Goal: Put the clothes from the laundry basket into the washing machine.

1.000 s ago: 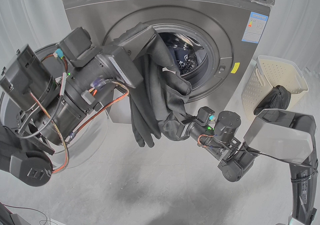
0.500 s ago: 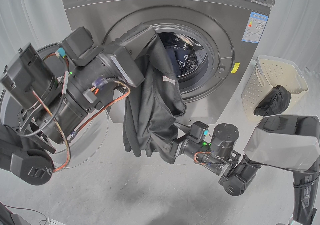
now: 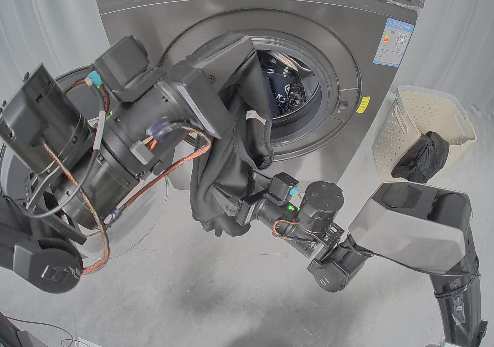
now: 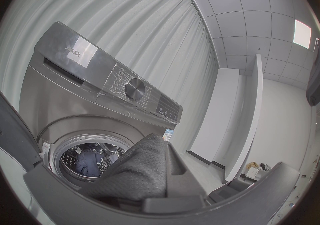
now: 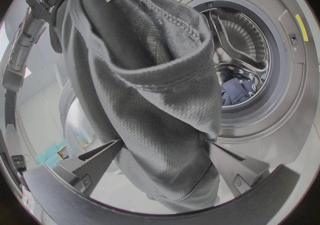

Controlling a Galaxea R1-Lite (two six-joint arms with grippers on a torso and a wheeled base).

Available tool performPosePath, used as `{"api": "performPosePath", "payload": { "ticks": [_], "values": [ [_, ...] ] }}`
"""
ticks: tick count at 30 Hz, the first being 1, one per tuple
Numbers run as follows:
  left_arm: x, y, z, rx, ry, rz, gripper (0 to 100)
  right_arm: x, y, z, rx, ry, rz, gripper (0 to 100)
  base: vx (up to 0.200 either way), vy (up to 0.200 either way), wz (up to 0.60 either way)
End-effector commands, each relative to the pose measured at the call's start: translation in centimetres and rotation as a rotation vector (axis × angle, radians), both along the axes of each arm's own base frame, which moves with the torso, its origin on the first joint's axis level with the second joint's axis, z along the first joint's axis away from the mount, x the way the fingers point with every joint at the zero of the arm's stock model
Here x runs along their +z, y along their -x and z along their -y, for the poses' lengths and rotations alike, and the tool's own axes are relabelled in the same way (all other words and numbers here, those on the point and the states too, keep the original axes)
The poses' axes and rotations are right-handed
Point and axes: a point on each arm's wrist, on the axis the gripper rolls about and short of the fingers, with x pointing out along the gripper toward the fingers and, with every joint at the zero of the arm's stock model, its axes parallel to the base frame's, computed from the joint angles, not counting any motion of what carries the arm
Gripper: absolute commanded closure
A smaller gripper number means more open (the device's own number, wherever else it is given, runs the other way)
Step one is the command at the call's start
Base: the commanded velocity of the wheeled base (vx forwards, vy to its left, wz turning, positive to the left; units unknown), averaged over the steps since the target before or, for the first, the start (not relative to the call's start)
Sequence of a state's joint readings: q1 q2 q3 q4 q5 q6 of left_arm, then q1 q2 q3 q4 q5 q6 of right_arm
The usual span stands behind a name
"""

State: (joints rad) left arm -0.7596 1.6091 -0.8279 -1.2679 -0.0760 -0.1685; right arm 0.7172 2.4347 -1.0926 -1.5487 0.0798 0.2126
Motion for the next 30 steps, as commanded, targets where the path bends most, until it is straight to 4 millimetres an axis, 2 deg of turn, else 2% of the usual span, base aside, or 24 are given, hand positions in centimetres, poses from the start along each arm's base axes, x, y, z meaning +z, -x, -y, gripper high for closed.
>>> {"api": "performPosePath", "payload": {
  "ticks": [1,3,4,11,12,18,22,25,30],
  "values": [
    [0.3,0.5,0.1,-0.014,0.007,0.008,100,-1.2,-2.4,-0.8,-0.024,-0.031,0.037,0,0.000,0.000,0.00],
    [0.3,0.5,0.1,-0.017,0.007,0.005,100,-1.2,-2.5,-0.9,-0.026,-0.033,0.041,0,0.000,0.000,0.00],
    [0.2,0.5,0.1,-0.016,0.004,0.004,100,-1.2,-2.5,-0.9,-0.025,-0.035,0.041,100,0.000,0.000,0.00],
    [0.0,0.2,-0.1,-0.003,0.002,-0.001,100,-0.2,-2.4,-0.6,-0.029,-0.051,0.050,100,0.000,0.000,0.00],
    [0.0,0.2,-0.2,-0.001,0.002,-0.003,100,0.8,-2.2,-0.1,-0.036,-0.058,0.058,100,0.000,0.000,0.00],
    [-0.6,-0.9,-1.6,0.102,0.021,-0.047,100,3.5,-0.6,3.7,-0.099,-0.038,0.031,100,0.000,0.000,0.00],
    [-2.4,-1.6,-2.9,0.169,-0.009,-0.107,100,5.9,0.8,6.4,-0.131,-0.040,0.031,100,0.000,0.000,0.00],
    [-4.2,-1.2,-3.6,0.180,-0.048,-0.160,100,7.2,1.8,8.3,-0.157,-0.041,0.034,100,0.000,0.000,0.00],
    [-7.4,-0.6,-4.2,0.188,-0.130,-0.255,100,8.4,3.4,10.0,-0.171,-0.038,0.033,100,0.000,0.000,0.00]
  ]
}}
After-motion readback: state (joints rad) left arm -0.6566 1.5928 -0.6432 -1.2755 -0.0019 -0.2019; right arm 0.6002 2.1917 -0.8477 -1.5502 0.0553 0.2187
